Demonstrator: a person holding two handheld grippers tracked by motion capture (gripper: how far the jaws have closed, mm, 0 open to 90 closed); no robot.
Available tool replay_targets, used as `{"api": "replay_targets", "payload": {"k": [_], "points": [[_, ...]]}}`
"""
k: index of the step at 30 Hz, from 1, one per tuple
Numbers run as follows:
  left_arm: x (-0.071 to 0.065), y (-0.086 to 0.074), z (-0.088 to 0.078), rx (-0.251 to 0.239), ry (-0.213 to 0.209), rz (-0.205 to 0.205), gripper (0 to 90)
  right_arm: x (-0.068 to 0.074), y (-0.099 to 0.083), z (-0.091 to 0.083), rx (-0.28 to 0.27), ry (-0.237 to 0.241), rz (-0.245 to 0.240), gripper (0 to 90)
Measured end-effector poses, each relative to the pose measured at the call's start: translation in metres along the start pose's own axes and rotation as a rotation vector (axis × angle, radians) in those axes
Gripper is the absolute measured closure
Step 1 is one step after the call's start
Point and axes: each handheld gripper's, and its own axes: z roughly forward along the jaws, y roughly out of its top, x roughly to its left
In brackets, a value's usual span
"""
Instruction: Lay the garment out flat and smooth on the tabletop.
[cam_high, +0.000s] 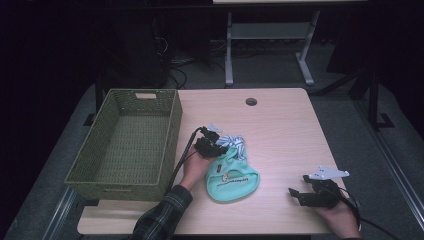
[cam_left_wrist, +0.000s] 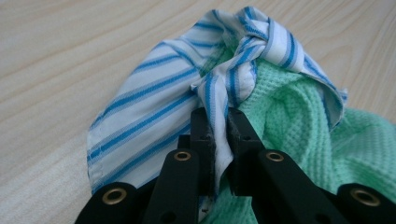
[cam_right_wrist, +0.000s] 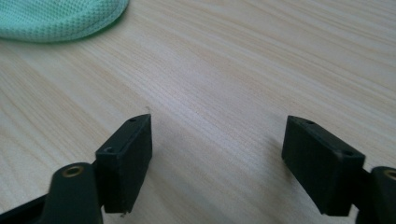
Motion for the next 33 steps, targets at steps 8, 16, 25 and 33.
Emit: {"api": "replay_targets", "payload": {"k": [8, 16, 25, 33], "points": [[0.002, -0.001, 0.002, 0.001, -0.005, -0.004, 82.2, 0.000, 0.012, 0.000, -0.015, 0.034, 0.014, 38.4], [0.002, -0.002, 0.002, 0.001, -0.008, 0.000, 82.5, 0.009, 0.036, 0.011, -0.005, 0.095, -0.001, 46.4], [0.003, -0.002, 0.002, 0.001, -0.010, 0.004, 82.8, 0.023, 0.062, 0.029, -0.002, 0.150, -0.055, 53.3], [0.003, -0.002, 0.002, 0.001, -0.013, 0.002, 82.8, 0.032, 0.078, 0.045, -0.011, 0.189, -0.074, 57.6]]}}
